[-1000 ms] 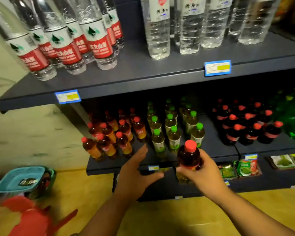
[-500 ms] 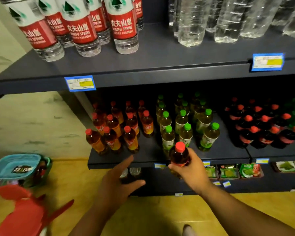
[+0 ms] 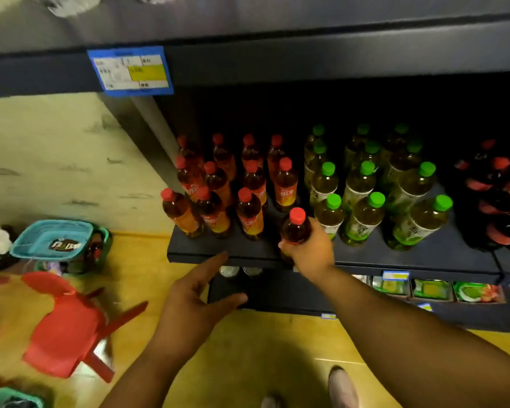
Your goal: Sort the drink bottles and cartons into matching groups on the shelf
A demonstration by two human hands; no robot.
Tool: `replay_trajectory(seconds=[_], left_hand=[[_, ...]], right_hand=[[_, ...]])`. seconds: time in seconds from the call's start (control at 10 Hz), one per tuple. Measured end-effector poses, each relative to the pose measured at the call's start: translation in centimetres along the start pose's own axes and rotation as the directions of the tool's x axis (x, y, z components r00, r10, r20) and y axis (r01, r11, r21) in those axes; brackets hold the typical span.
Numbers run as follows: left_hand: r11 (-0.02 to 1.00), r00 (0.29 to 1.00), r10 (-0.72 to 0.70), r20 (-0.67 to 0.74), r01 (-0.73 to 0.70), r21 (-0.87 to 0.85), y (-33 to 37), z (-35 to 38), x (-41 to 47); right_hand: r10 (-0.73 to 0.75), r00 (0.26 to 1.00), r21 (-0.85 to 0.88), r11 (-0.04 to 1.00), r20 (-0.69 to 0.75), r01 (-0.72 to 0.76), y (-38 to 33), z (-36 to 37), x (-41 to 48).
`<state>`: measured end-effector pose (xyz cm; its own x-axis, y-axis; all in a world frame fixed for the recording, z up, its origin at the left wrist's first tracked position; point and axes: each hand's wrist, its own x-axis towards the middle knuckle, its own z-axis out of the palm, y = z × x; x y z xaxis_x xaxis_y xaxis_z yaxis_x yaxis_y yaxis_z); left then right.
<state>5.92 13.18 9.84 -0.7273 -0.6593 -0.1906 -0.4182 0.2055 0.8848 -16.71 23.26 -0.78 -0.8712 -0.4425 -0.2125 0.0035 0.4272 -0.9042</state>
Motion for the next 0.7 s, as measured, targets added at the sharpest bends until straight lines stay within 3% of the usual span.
replay_trajectory(seconds=[0.2,0.7], left_hand=[[1.0,1.0,0.021,-0.006,-0.021,-0.011,-1.0,-0.9,0.3],[0.991,0.999,0.029,-0.034,-0.034,-0.13,-1.9,-0.4,0.1]], right_hand=[[0.057,0.998,-0.089,0.994,-0.004,-0.057,0.6,2.5,3.4],[0.06,0.996,-0.059,0.996,-0.071,-0.064,1.6,4.8,5.4]])
